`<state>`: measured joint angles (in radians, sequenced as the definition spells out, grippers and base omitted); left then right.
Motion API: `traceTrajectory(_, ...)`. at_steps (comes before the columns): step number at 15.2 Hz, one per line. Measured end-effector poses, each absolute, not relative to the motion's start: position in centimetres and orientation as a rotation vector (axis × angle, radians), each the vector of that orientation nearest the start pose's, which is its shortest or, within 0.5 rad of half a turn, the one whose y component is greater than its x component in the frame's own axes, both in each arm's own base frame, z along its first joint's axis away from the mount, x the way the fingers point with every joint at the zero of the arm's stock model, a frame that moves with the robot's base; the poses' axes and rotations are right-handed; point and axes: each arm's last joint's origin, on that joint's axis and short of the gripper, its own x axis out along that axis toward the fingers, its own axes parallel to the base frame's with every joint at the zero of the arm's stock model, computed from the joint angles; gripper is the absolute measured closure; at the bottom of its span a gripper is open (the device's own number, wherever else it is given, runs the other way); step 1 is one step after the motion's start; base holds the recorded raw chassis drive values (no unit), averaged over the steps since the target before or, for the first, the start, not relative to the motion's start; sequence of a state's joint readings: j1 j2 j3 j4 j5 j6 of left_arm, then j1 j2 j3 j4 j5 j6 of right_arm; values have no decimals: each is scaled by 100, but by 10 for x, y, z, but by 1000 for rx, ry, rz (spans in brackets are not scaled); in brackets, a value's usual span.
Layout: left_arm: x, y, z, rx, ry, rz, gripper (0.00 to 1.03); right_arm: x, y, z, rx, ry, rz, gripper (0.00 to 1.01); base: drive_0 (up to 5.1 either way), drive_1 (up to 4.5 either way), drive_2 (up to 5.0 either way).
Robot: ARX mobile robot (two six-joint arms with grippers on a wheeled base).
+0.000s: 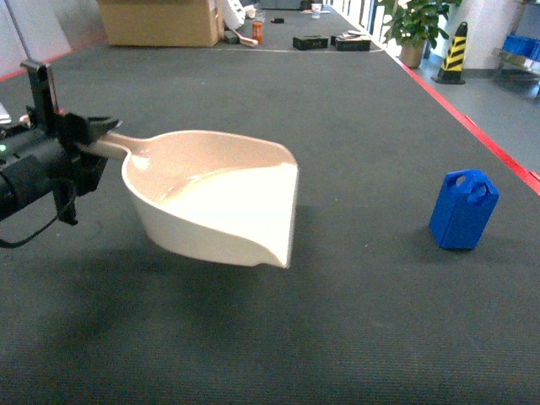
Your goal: Place part in tray to right shelf
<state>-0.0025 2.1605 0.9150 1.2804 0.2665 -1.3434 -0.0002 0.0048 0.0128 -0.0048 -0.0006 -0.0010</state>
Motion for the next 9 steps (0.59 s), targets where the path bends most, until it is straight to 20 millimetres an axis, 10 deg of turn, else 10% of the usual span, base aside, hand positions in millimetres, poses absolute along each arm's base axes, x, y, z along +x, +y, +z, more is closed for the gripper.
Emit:
traceTrajectory(5, 388, -73, 138, -1378, 230, -438, 89, 97, 0, 167, -1, -3, 0, 3, 0, 0, 0)
traceTrajectory(9, 384, -66, 137, -1384, 212, -397, 89, 97, 0, 167, -1, -4, 0, 3, 0, 0, 0)
